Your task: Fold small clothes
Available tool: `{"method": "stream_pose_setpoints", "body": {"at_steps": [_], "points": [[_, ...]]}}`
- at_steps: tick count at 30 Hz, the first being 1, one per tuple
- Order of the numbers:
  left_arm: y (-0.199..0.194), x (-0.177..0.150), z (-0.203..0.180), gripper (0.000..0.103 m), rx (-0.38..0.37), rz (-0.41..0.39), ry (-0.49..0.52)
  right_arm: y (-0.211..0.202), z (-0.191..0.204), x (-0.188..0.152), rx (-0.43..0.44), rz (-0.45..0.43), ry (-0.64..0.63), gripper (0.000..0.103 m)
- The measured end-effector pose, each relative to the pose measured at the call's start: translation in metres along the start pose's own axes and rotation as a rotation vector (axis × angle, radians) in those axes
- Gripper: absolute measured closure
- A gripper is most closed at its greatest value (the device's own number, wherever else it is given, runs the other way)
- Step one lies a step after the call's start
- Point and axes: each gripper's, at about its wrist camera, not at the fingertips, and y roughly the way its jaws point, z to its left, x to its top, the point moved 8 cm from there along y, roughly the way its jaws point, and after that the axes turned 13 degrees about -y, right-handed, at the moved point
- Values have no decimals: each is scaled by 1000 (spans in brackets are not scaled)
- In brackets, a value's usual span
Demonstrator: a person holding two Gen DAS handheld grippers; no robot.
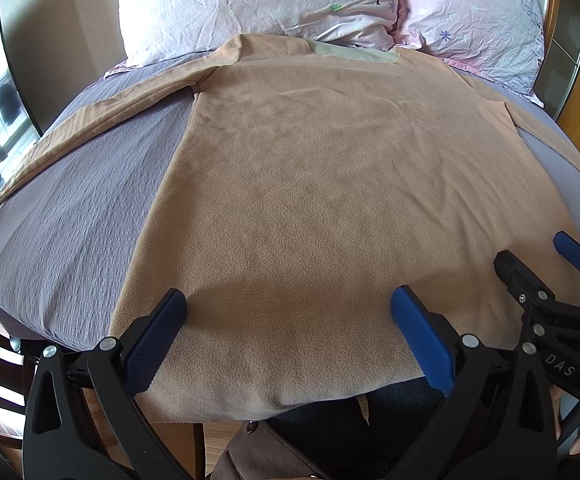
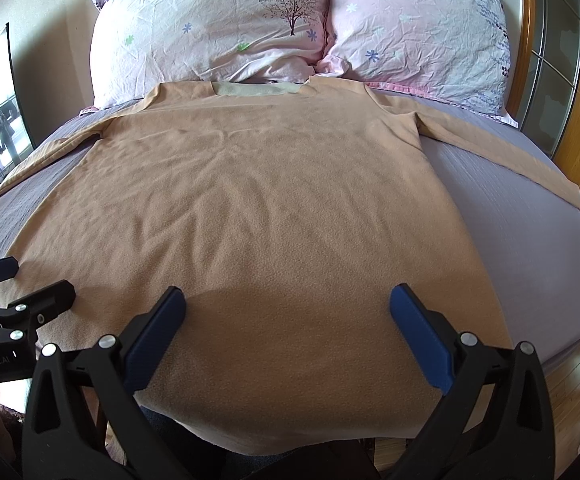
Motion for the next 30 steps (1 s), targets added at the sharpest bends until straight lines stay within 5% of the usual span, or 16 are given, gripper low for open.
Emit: {"method": "stream_pose_setpoints", "body": {"at_steps": [16, 21, 24, 27, 30], "points": [[0, 0, 0, 1, 0, -2, 2, -1, 1, 1, -1, -7, -3, 2], [0, -1, -2, 1, -4, -15, 10, -1, -6, 10, 99, -117, -35, 2], [-1, 1, -4, 1, -15, -34, 28, -16, -76, 27, 188, -197, 194, 2], [-3, 7, -1, 1, -54, -37, 39, -28, -175, 36, 97, -254, 427, 2], [-11, 28, 7, 1, -182, -110, -44, -24, -288, 33, 19, -262, 689, 23]]}}
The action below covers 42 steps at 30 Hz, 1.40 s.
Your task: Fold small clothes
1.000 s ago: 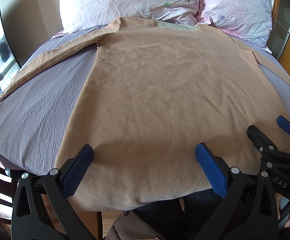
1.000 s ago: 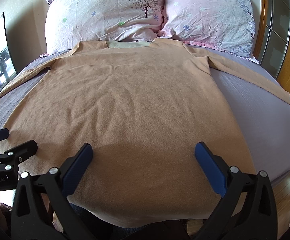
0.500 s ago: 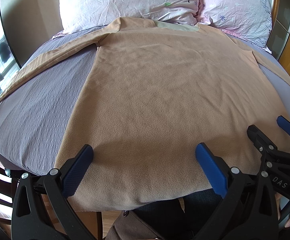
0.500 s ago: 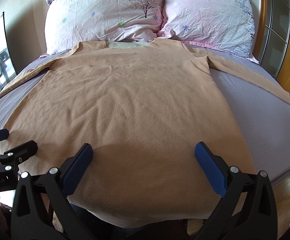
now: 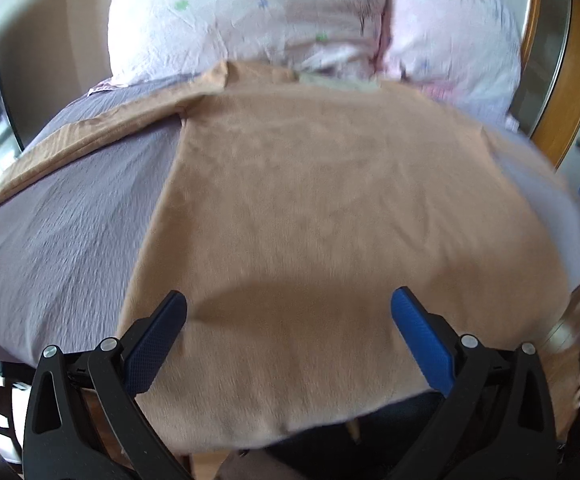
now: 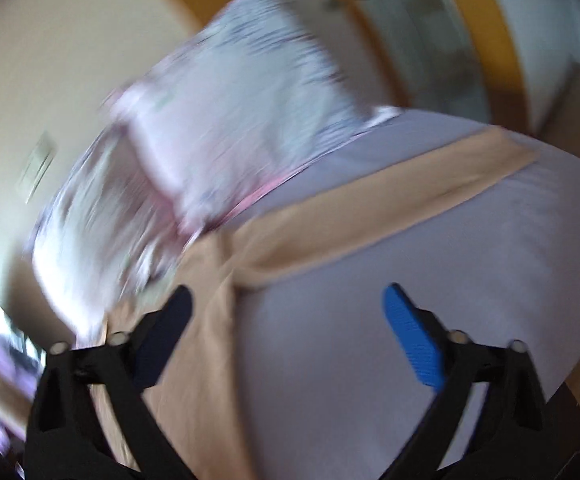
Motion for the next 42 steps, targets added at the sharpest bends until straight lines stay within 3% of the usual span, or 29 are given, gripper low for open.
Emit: {"method": "stream_pose_setpoints", "body": {"at_steps": [2, 5, 7, 10, 14, 15, 17, 20, 22, 24, 27, 29, 33, 34, 36, 37, 39, 40, 41, 42], "points": [[-11, 20, 6, 1, -63, -96, -59, 20, -62, 24, -99, 52, 178, 52], [-31, 50, 16, 1, -119, -262, -109, 43, -132, 35, -186, 119, 411, 61], [-35, 65, 23, 1, -123, -315, -123, 53, -160, 37, -258, 139, 481, 61], [-30, 83, 33, 1, -117, -323, -150, 66, -180, 36, -322, 157, 518, 62], [-21, 97, 46, 1, -166, -324, -208, 75, -189, 38, -308, 102, 554, 66], [-20, 96, 50, 1, -175, -328, -221, 80, -191, 39, -304, 86, 561, 69], [-17, 100, 61, 1, -179, -330, -252, 91, -202, 40, -320, 86, 559, 99], [-17, 105, 78, 1, -228, -322, -292, 82, -196, 54, -319, 31, 502, 99], [-18, 108, 89, 1, -260, -321, -325, 74, -156, 83, -311, -38, 330, 99], [-18, 111, 100, 1, -260, -326, -352, 73, -92, 109, -231, -93, 171, 100], [-19, 115, 121, 1, -232, -338, -414, 81, 53, 129, 21, -129, -76, 100], [-19, 116, 136, 1, -235, -334, -478, 90, 141, 120, 180, -117, -206, 100], [-17, 114, 172, 1, -265, -289, -655, 124, 308, 52, 453, 4, -449, 100], [-17, 113, 182, 1, -270, -279, -700, 133, 332, 35, 489, 44, -486, 100], [-19, 113, 200, 1, -249, -272, -749, 163, 380, -20, 547, 176, -575, 99], [-21, 114, 210, 1, -230, -277, -763, 182, 405, -61, 578, 294, -646, 98], [-28, 118, 231, 1, -188, -295, -782, 189, 424, -116, 612, 447, -711, 93], [-30, 119, 239, 1, -169, -300, -788, 190, 428, -130, 635, 491, -704, 84], [-33, 121, 250, 1, -147, -309, -799, 185, 428, -134, 663, 493, -679, 67], [-34, 122, 261, 1, -127, -318, -814, 184, 425, -123, 679, 460, -645, 57]]}}
